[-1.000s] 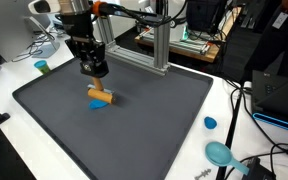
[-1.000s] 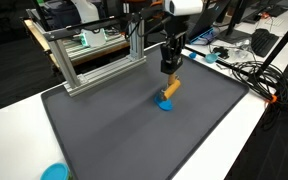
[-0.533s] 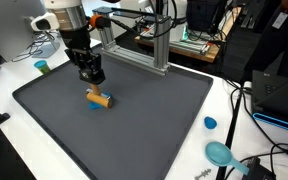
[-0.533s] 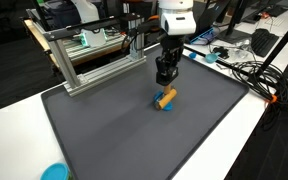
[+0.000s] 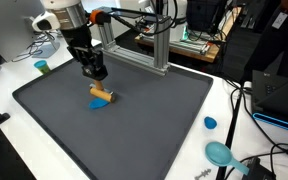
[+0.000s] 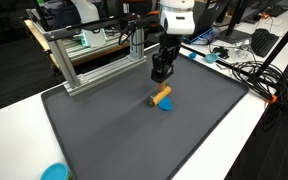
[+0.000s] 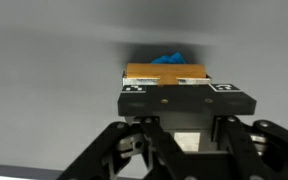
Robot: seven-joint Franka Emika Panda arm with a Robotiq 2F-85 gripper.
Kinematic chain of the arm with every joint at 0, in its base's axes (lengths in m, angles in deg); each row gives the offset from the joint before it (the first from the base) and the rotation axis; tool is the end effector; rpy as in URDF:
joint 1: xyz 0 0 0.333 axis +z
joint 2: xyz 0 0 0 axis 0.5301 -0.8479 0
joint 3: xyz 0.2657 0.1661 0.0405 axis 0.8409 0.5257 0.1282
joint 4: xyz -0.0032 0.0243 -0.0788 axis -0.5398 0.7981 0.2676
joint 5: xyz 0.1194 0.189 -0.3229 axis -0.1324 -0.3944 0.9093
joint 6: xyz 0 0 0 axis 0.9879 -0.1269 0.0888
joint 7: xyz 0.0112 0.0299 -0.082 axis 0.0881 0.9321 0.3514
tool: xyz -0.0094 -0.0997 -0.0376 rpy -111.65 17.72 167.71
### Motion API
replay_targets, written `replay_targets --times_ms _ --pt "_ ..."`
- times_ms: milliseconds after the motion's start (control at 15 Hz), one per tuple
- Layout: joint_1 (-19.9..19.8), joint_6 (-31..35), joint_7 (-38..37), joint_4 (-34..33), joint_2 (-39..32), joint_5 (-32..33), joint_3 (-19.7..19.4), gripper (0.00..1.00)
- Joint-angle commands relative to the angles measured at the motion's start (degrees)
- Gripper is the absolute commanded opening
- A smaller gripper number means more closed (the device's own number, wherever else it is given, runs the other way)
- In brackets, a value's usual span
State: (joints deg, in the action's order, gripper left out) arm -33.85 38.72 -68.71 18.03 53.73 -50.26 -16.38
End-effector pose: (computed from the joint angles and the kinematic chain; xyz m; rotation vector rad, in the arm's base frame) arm 0.6734 -0.0306 0.3084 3.1007 0.1760 -0.0044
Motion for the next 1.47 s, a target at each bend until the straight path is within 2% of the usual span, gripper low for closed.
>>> replay_targets --times_ms 0,800,867,1000,1133,1267,1400 --pt "0.20 -1.73 -0.68 -0.50 -2.51 2.55 -1.07 0.22" --pt "0.33 -12.06 -4.31 -3.50 -3.63 2.81 -1.91 0.22" --pt "0.16 -11.29 -3.86 -3.54 -3.60 2.59 -1.73 0.22" --pt "-0.62 -3.62 -1.54 -1.78 -2.23 0.85 -0.49 0.22" --pt "-0.52 -0.53 0.05 -1.20 0.22 0.10 0.49 0.22" --pt "-0.21 -0.26 3.64 -0.28 3.85 -0.09 2.03 0.22" --pt "-0.12 -6.43 9.39 -1.27 5.37 0.22 3.73 0.22"
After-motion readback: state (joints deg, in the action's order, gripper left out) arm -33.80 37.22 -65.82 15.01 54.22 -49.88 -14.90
